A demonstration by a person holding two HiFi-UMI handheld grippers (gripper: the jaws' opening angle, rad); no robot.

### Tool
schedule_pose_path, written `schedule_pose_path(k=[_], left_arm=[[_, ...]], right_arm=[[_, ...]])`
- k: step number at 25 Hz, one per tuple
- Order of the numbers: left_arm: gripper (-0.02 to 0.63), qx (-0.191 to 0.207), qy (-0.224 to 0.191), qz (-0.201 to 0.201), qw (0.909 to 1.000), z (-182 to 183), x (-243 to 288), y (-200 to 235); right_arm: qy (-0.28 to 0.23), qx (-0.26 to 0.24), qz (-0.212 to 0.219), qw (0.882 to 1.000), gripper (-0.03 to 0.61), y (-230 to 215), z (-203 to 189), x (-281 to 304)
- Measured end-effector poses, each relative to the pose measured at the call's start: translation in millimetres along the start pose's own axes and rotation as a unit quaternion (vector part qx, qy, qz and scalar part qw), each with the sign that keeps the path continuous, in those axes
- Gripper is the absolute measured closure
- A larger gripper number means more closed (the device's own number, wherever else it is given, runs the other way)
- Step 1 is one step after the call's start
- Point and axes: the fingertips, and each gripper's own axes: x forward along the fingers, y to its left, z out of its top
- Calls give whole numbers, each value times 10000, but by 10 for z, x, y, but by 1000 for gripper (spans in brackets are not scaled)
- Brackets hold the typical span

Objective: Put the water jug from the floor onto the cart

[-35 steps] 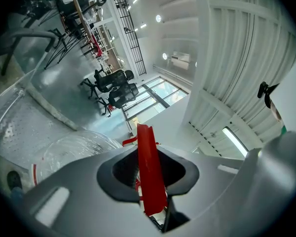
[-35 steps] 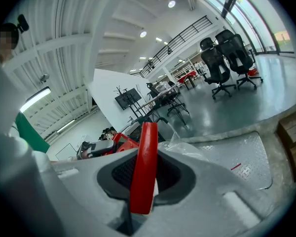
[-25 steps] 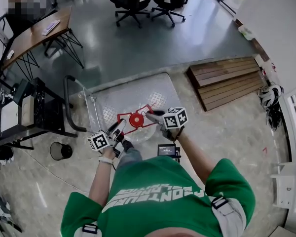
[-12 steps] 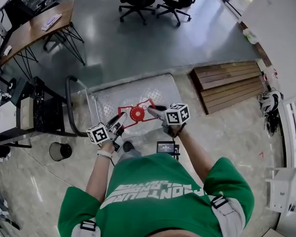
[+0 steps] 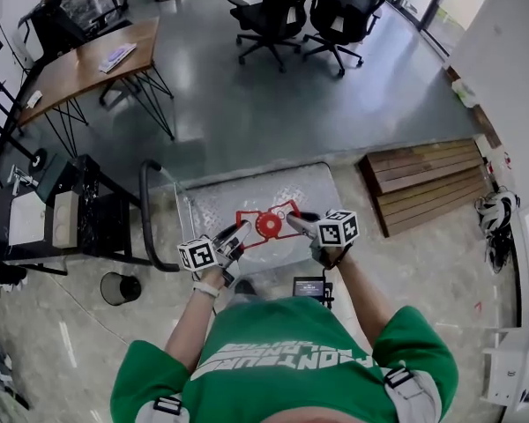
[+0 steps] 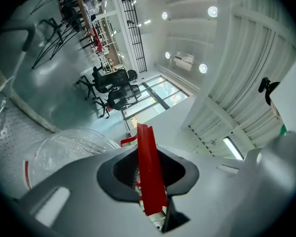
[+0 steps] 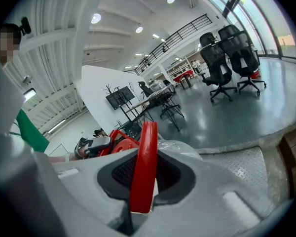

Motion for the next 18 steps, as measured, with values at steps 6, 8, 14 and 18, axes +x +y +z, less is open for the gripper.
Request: schedule_pose_path(k=[6, 8, 14, 18], left_arm=[[528, 26, -85, 136, 9999, 35, 228, 66], [528, -39, -181, 222, 9996, 7, 300, 121], [528, -31, -590, 495, 9970, 30, 564, 240], [528, -8, -727, 643, 9953, 56, 710, 291]], right_arm=[[76, -63, 134, 9999, 532, -237, 122, -21], [144, -130, 179, 9997, 532, -334, 139, -2], [439, -390, 341, 9977, 532, -620, 262, 39], [541, -456, 527, 9961, 532, -751, 371, 39]])
